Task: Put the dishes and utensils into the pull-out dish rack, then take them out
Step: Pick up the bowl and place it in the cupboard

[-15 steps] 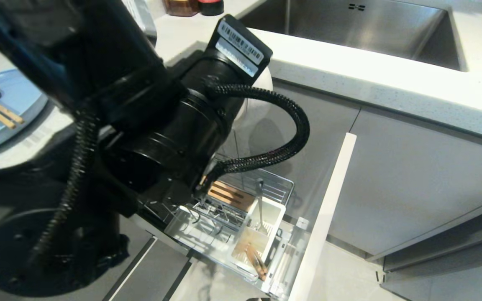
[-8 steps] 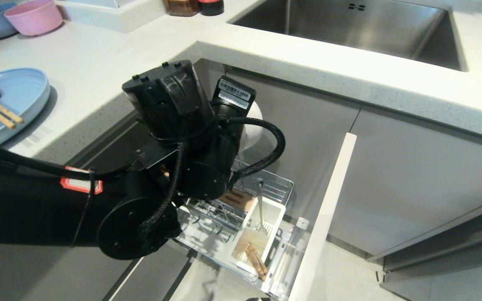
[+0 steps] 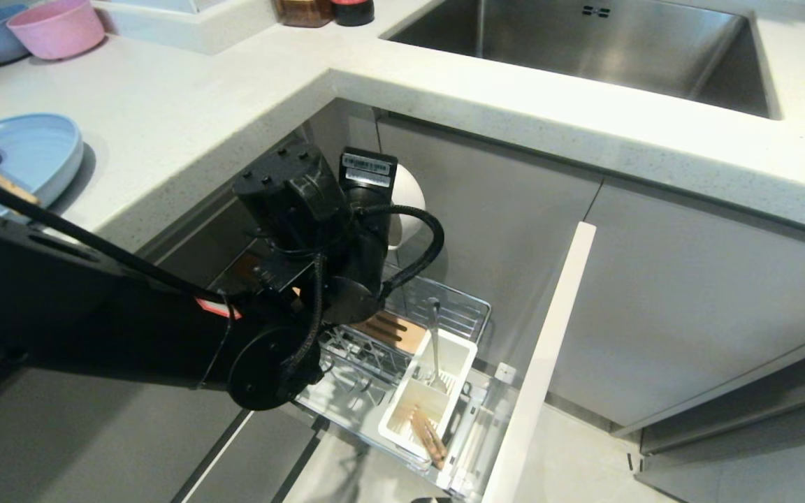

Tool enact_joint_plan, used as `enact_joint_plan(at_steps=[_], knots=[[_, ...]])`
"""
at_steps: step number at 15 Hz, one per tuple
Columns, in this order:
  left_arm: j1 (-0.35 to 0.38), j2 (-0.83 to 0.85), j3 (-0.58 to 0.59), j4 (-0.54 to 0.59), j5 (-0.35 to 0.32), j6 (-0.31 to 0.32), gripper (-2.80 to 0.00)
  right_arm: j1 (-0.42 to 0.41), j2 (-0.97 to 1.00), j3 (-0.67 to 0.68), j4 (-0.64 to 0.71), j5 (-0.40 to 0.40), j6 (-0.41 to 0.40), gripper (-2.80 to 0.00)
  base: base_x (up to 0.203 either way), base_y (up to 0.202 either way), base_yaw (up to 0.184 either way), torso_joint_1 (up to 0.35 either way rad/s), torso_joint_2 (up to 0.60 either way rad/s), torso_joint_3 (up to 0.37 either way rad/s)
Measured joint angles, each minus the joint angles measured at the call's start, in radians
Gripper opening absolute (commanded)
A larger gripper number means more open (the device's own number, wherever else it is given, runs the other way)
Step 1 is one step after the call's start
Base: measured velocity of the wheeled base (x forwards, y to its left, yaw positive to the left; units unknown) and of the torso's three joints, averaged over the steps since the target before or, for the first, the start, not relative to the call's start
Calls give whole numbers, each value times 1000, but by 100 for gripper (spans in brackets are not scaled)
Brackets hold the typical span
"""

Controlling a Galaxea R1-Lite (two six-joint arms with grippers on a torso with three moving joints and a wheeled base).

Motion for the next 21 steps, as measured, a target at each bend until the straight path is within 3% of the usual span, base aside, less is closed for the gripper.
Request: enact_joint_plan(at_steps=[4,11,15,21], knots=[[4,57,29,-28,56,-26,-280,0,0,0,0,0,0,-280,0,0,0,0,0,0],[26,95,125,-62,60,-183,-280,0,0,0,0,0,0,-280,0,0,0,0,0,0],[40,126,163,-270,56,-182,-280,0,0,0,0,0,0,-280,0,0,0,0,0,0],[56,175,167,-289,53,-200,-280,0,0,0,0,0,0,-280,0,0,0,0,0,0]])
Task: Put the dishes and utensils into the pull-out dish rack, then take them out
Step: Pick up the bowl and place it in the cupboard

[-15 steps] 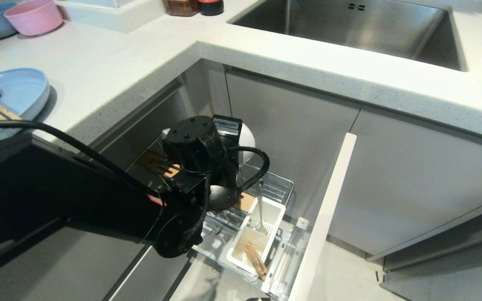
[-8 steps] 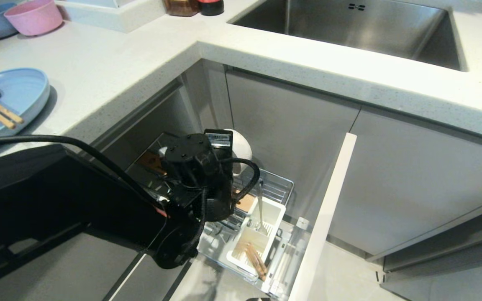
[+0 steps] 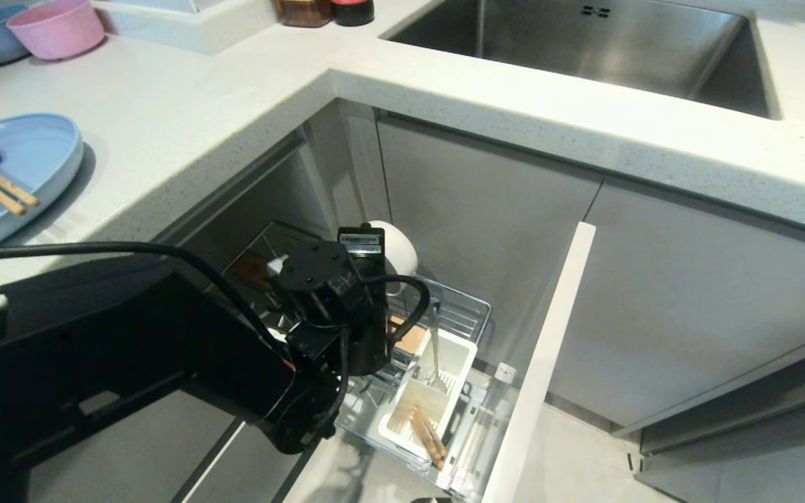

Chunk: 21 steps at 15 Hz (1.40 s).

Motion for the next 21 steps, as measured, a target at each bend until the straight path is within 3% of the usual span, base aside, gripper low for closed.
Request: enact_joint_plan(at_steps=[9,12,21], knots=[[13,65,-4,-43,-20,-23,-280,0,0,0,0,0,0,-280,0,0,0,0,0,0],[15,77,-6,-46,-64,-22,-280,0,0,0,0,0,0,-280,0,0,0,0,0,0],[15,98,1,-42,-49,-24,-280,0,0,0,0,0,0,-280,0,0,0,0,0,0]])
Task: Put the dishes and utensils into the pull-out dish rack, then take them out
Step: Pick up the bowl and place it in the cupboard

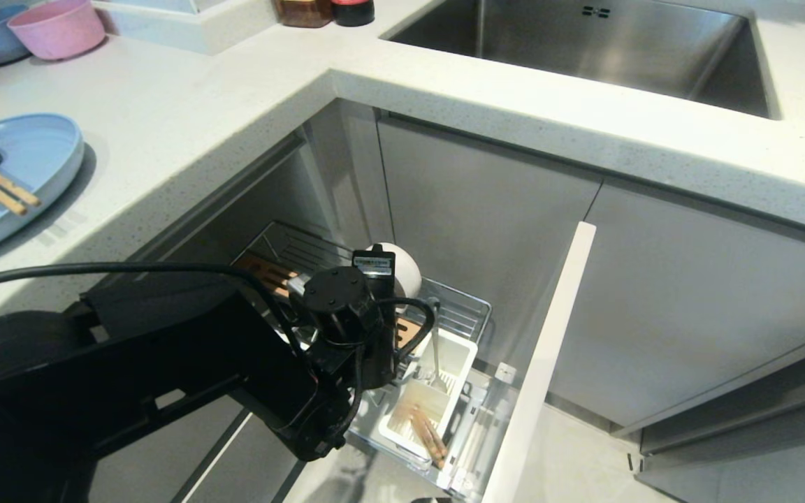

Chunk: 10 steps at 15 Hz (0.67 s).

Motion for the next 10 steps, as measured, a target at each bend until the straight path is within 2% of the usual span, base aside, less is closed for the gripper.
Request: enact_joint_plan(at_steps=[7,8,10], knots=[[0,-11,2,0,1,21,-280,0,0,0,0,0,0,-280,0,0,0,0,0,0],[-1,-13,2,-1,0,31,0,0,0,0,0,0,0,-280,0,0,0,0,0,0],[-1,-15,1,-1,0,35,0,0,0,0,0,0,0,-280,0,0,0,0,0,0]])
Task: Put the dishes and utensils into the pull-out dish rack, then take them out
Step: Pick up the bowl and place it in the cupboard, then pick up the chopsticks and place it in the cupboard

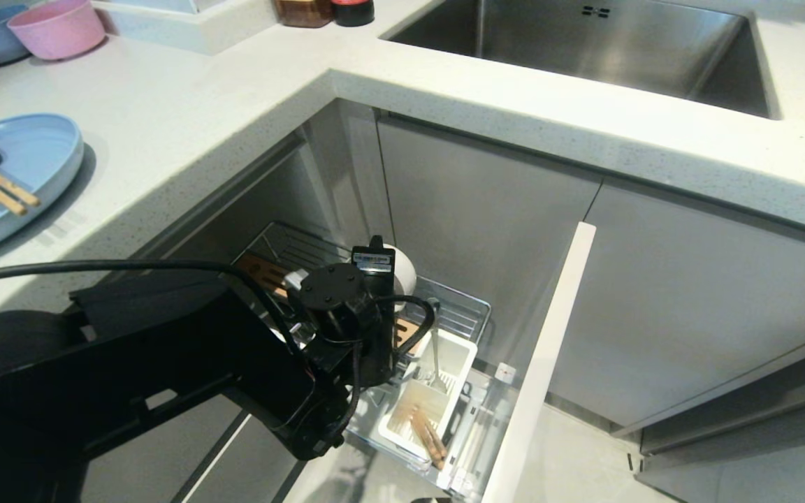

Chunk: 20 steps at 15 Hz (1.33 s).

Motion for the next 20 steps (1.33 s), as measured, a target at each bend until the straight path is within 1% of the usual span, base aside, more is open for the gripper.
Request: enact_joint_plan(at_steps=[4,8,10,12,14,15,17,20], knots=[[-2,-2,1,0,3,-1,0,0,0,0,0,0,0,-280,0,0,0,0,0,0],[-18,-41,15,10,40,-4,0,0,0,0,0,0,0,-280,0,0,0,0,0,0],[-30,-84,25,67,49,-11,0,0,0,0,0,0,0,-280,0,0,0,0,0,0],[-44,-140,29,146,52,-18,0,0,0,0,0,0,0,-280,0,0,0,0,0,0],[-51,-198,33,230,66,-39,0,0,0,0,0,0,0,-280,0,0,0,0,0,0],[-52,-223,36,271,80,-55,-280,0,0,0,0,0,0,-280,0,0,0,0,0,0],[-54,-259,39,362,88,-68,-280,0,0,0,0,0,0,-280,0,0,0,0,0,0],[-63,-318,38,527,86,-96,-280,0,0,0,0,0,0,-280,0,0,0,0,0,0]])
